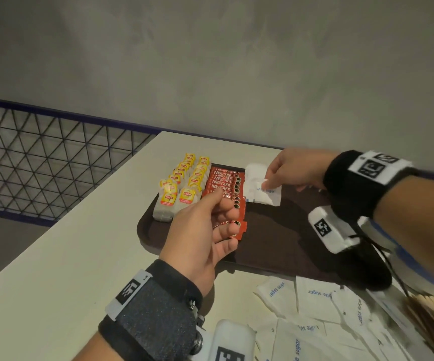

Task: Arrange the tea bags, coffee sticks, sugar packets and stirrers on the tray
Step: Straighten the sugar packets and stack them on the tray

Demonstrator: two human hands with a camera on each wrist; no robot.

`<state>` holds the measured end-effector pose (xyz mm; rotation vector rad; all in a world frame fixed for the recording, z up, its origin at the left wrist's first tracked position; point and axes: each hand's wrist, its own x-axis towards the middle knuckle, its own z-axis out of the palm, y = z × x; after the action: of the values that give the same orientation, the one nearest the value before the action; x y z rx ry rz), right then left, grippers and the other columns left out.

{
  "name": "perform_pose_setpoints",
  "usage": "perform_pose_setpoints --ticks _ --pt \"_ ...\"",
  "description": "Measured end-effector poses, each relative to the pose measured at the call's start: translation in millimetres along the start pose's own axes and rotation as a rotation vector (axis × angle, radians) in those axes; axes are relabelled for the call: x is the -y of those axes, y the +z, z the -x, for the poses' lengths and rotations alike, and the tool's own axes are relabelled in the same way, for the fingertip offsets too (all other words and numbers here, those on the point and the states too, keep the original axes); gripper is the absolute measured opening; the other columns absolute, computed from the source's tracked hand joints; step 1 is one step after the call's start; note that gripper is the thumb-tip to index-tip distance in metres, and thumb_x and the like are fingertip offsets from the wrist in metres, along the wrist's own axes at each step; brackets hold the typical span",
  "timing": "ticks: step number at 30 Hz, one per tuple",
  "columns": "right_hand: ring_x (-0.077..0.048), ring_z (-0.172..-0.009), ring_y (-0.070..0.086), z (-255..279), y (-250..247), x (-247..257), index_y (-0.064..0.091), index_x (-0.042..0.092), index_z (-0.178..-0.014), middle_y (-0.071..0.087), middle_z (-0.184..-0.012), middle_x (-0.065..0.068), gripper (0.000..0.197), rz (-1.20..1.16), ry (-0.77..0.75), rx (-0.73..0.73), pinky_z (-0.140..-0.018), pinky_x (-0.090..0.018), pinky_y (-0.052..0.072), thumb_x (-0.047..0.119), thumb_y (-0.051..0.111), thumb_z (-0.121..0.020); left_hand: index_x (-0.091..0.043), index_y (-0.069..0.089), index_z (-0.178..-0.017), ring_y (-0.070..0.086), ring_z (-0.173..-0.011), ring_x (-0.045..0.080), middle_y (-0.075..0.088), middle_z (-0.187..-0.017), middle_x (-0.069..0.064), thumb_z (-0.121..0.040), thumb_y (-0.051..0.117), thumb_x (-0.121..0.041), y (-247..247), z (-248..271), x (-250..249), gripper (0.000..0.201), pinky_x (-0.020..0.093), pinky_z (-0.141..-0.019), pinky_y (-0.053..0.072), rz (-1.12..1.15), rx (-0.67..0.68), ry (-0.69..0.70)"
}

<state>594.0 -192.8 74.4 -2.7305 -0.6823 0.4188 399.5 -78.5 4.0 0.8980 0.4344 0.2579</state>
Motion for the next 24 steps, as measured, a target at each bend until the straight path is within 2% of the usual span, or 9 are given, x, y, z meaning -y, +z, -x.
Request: perform_pose_setpoints --ticks 1,3,7,10,13,14,17,21,24 --pt "-0.017 -0.066 0.049 -12 5 -3 0.078 0.014 -0.092 0.064 -0.078 -0.003 0.016 0.037 0.018 0.022 -0.050 -0.024 0.039 0.030 0.075 -0.091 -0.017 0.070 -0.073 0.060 -0.048 0.009 0.068 -0.065 0.001 -0.097 0.064 -0.038 -1 -1 0 0.032 0.023 -0.043 0.048 0.004 0.000 0.001" --pt "-0.020 -0.059 0.045 -30 13 -8 0.077 0.007 -0.097 0.061 -0.075 -0.009 0.021 0.067 0.052 0.063 -0.050 -0.025 0.036 0.028 0.075 -0.092 -0.018 0.070 -0.071 0.060 -0.048 0.010 0.067 -0.065 0.001 -0.097 0.064 -0.038 -2 -3 -1 0.034 0.023 -0.042 0.048 0.006 0.004 0.000" --pt "-0.012 -0.049 0.043 -47 20 -7 0.077 0.011 -0.098 0.062 -0.065 0.003 0.016 0.107 0.054 -0.011 -0.049 -0.024 0.035 0.025 0.076 -0.092 -0.018 0.069 -0.073 0.060 -0.047 0.009 0.066 -0.064 0.000 -0.097 0.063 -0.039 -3 -5 1 0.033 0.023 -0.042 0.048 -0.008 0.015 -0.012" --pt "-0.011 -0.059 0.052 -54 23 -6 0.077 0.014 -0.098 0.067 -0.075 0.004 0.015 0.125 0.034 -0.032 -0.054 -0.024 0.040 0.027 0.078 -0.090 -0.017 0.068 -0.074 0.060 -0.046 0.009 0.066 -0.063 0.000 -0.098 0.062 -0.038 -2 -4 2 0.032 0.022 -0.042 0.048 -0.018 0.026 -0.017" --pt "-0.018 -0.081 0.065 -55 24 -9 0.076 0.014 -0.098 0.074 -0.095 -0.004 0.020 0.142 0.020 -0.057 -0.072 -0.033 0.055 0.031 0.078 -0.089 -0.018 0.067 -0.072 0.059 -0.046 0.009 0.066 -0.063 0.000 -0.098 0.062 -0.038 -1 -3 3 0.033 0.022 -0.042 0.048 -0.029 0.033 -0.018" --pt "-0.020 -0.079 0.065 -53 24 -10 0.074 0.014 -0.098 0.074 -0.095 -0.006 0.022 0.141 0.008 -0.065 -0.074 -0.035 0.057 0.033 0.078 -0.088 -0.018 0.067 -0.072 0.059 -0.046 0.008 0.065 -0.063 -0.001 -0.098 0.062 -0.037 -1 -3 2 0.033 0.021 -0.042 0.048 -0.034 0.034 -0.017" --pt "-0.021 -0.067 0.059 -42 26 -11 0.069 0.010 -0.101 0.072 -0.082 -0.009 0.024 0.095 -0.039 -0.031 -0.063 -0.033 0.052 0.031 0.076 -0.090 -0.019 0.065 -0.073 0.057 -0.045 0.007 0.064 -0.061 -0.003 -0.098 0.061 -0.037 -1 -2 0 0.032 0.020 -0.041 0.047 -0.059 0.029 -0.012" --pt "-0.017 -0.073 0.069 -16 22 -9 0.071 0.012 -0.103 0.077 -0.088 -0.005 0.018 0.090 -0.084 0.089 -0.071 -0.033 0.060 0.028 0.069 -0.094 -0.019 0.064 -0.073 0.057 -0.046 0.007 0.063 -0.061 -0.005 -0.100 0.057 -0.034 2 4 -4 0.031 0.020 -0.043 0.049 -0.179 0.057 0.050" --pt "-0.013 -0.069 0.068 27 7 -6 0.070 0.018 -0.100 0.076 -0.087 -0.001 0.015 0.092 -0.166 0.019 -0.069 -0.030 0.060 0.032 0.068 -0.095 -0.019 0.065 -0.079 0.057 -0.052 0.010 0.065 -0.067 -0.003 -0.100 0.057 -0.031 9 13 -7 0.026 0.022 -0.049 0.049 -0.334 0.125 0.140"
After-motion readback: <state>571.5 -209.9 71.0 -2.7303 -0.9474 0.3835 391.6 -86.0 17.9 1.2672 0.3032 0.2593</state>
